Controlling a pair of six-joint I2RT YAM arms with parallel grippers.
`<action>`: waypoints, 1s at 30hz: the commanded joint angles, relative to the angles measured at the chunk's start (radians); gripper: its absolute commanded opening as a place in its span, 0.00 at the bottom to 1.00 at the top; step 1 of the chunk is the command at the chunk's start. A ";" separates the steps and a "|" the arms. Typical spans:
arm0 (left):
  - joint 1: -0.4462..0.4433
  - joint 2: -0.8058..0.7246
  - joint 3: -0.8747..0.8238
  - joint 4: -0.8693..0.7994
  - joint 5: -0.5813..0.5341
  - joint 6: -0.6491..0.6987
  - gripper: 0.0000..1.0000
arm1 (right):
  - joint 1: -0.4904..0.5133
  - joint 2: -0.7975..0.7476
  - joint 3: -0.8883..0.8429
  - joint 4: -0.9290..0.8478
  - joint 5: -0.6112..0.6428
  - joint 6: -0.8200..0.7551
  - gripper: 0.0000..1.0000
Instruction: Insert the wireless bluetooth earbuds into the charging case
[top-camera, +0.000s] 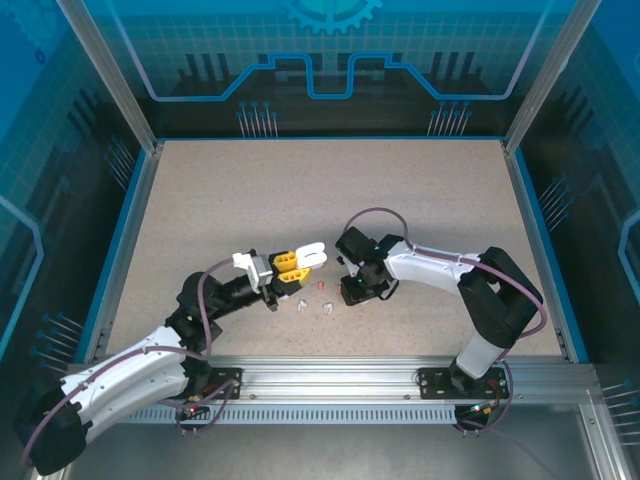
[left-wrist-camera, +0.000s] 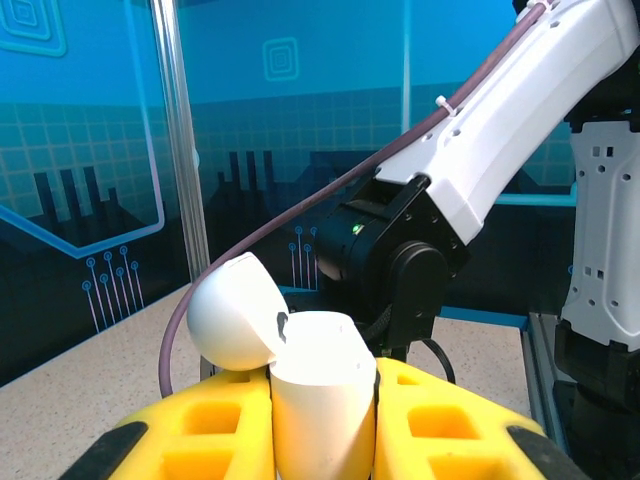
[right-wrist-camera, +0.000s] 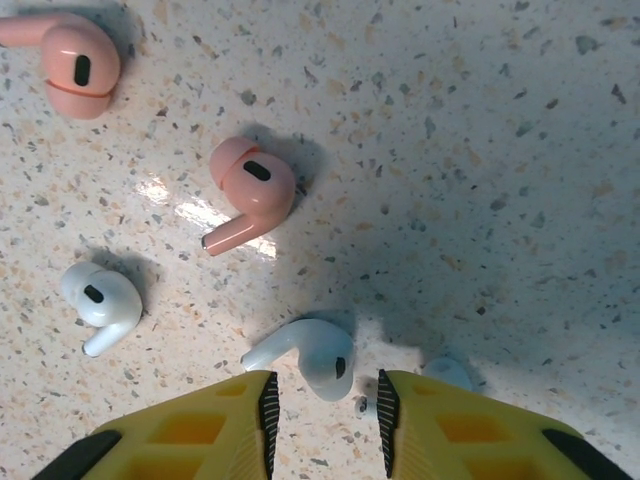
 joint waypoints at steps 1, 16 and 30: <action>-0.008 -0.020 -0.012 0.000 -0.018 0.018 0.00 | 0.014 0.029 0.026 -0.020 0.001 -0.016 0.35; -0.008 -0.045 -0.016 -0.022 -0.029 0.026 0.00 | 0.023 0.090 0.029 0.006 -0.033 -0.018 0.33; -0.008 -0.051 -0.016 -0.029 -0.030 0.028 0.00 | 0.027 0.016 0.011 0.009 -0.019 -0.022 0.25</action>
